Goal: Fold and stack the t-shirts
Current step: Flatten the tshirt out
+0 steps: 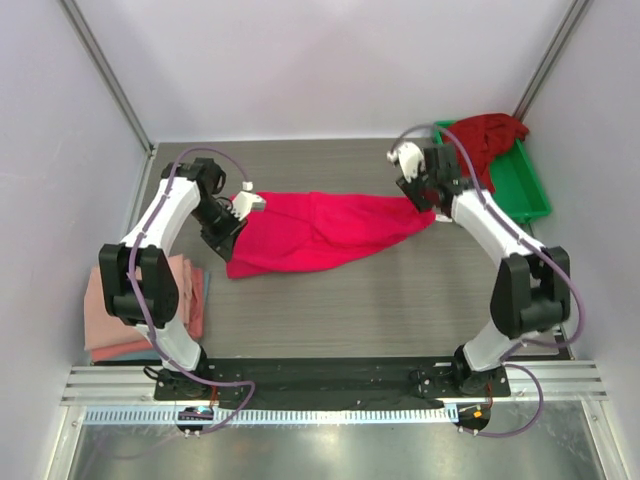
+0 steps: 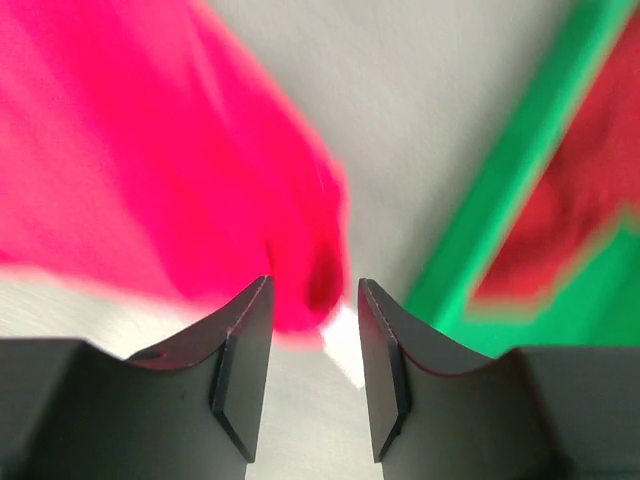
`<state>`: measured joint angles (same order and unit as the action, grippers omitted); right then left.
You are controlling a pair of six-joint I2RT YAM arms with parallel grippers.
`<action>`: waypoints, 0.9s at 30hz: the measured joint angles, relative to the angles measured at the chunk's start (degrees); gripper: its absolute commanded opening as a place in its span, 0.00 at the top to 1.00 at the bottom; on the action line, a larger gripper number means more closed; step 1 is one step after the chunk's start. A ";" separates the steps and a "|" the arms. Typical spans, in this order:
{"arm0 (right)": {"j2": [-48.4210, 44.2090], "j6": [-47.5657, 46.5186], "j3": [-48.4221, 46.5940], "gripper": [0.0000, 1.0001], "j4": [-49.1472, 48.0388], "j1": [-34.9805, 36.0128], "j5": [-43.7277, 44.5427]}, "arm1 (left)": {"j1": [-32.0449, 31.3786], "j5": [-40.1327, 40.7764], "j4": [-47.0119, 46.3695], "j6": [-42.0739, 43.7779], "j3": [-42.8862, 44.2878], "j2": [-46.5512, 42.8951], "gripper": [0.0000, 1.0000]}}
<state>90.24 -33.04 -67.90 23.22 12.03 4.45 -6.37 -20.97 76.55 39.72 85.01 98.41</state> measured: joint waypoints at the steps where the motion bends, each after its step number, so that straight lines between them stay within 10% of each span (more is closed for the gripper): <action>1: 2.45 0.57 -5.18 0.54 1.49 -0.04 -3.78 | 0.00 -0.26 0.09 -0.02 -0.39 0.00 1.00; 10: 38.69 5.42 -58.62 0.53 14.71 2.80 -29.99 | -0.02 -4.22 -0.28 -3.63 -8.20 -3.26 1.00; 27: 64.35 15.78 -79.87 0.51 16.74 10.12 -38.25 | -0.63 -13.14 -3.96 -12.81 -18.32 -4.02 1.00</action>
<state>154.58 -17.26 -147.76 39.97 22.15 -33.80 -7.01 -34.11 72.60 26.92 66.70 94.39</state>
